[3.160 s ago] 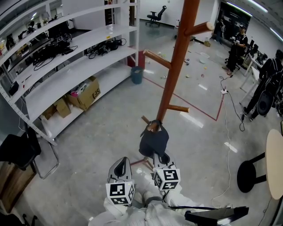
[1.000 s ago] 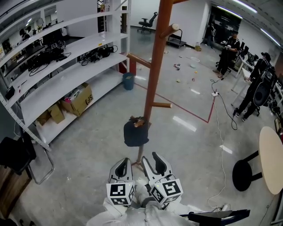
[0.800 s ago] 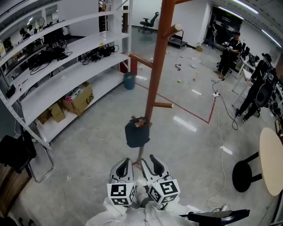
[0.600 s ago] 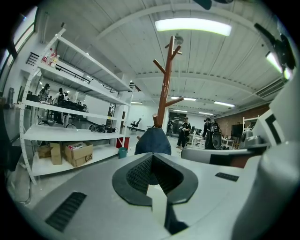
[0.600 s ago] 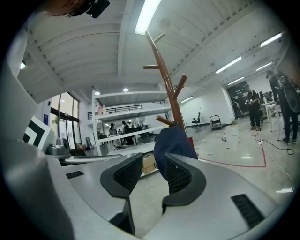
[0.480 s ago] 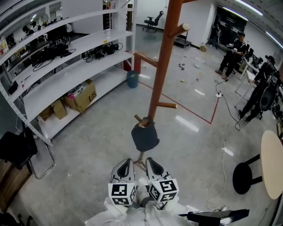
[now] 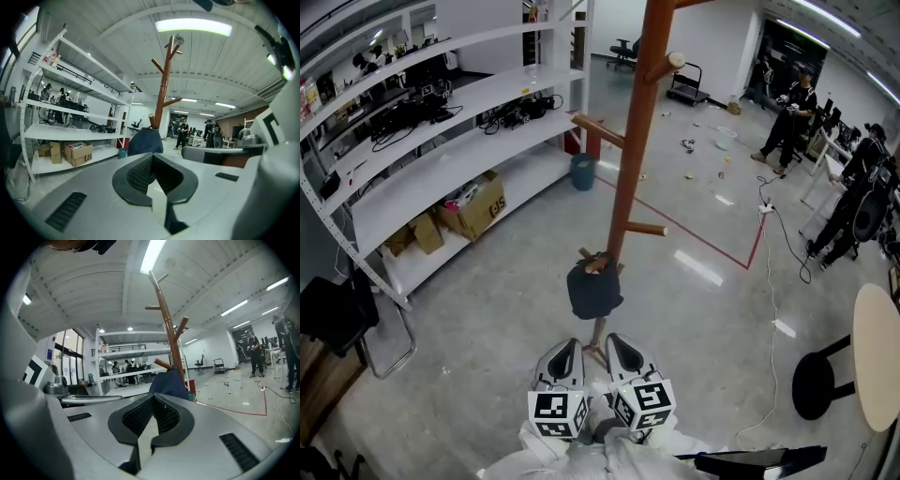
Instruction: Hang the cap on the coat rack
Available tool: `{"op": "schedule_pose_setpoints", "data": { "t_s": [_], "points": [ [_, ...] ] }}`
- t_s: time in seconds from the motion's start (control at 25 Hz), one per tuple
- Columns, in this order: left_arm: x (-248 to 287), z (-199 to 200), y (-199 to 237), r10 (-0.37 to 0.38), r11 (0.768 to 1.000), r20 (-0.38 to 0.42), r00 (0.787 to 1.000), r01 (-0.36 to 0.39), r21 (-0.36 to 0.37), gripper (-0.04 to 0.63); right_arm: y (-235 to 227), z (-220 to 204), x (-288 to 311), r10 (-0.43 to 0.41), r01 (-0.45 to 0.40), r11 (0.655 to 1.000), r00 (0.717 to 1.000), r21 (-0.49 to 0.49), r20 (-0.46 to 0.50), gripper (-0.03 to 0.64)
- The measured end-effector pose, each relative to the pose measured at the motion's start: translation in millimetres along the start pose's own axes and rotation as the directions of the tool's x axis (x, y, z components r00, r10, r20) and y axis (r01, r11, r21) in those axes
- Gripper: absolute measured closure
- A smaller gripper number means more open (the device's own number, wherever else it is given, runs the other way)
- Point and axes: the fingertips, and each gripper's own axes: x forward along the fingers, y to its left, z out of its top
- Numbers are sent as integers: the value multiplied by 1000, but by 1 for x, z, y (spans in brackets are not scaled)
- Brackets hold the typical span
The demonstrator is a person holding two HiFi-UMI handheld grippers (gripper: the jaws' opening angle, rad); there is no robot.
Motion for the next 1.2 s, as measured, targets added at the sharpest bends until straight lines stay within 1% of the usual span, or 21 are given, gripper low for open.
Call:
{"op": "schedule_pose_setpoints", "data": {
  "t_s": [0.16, 0.28, 0.56, 1.0, 1.2],
  "points": [
    [-3, 2, -10, 1, 1000, 17, 1000, -1, -6, 603, -7, 3, -5, 19, -19, 1000, 1000, -11, 5, 606],
    [-6, 10, -13, -3, 1000, 33, 999, 3, -5, 603, -11, 5, -8, 14, -14, 1000, 1000, 15, 12, 606],
    [-18, 11, -24, -21, 999, 40, 999, 20, 30, 603, -13, -9, -23, -4, 5, 999, 1000, 43, -22, 606],
    [-81, -12, -31, -54, 998, 20, 998, 53, 41, 603, 27, -25, -68, -41, 42, 998, 999, 56, -8, 606],
    [-115, -17, -35, -67, 997, 19, 998, 66, 35, 603, 48, -34, -92, -53, 55, 997, 998, 61, -29, 606]
  ]
}}
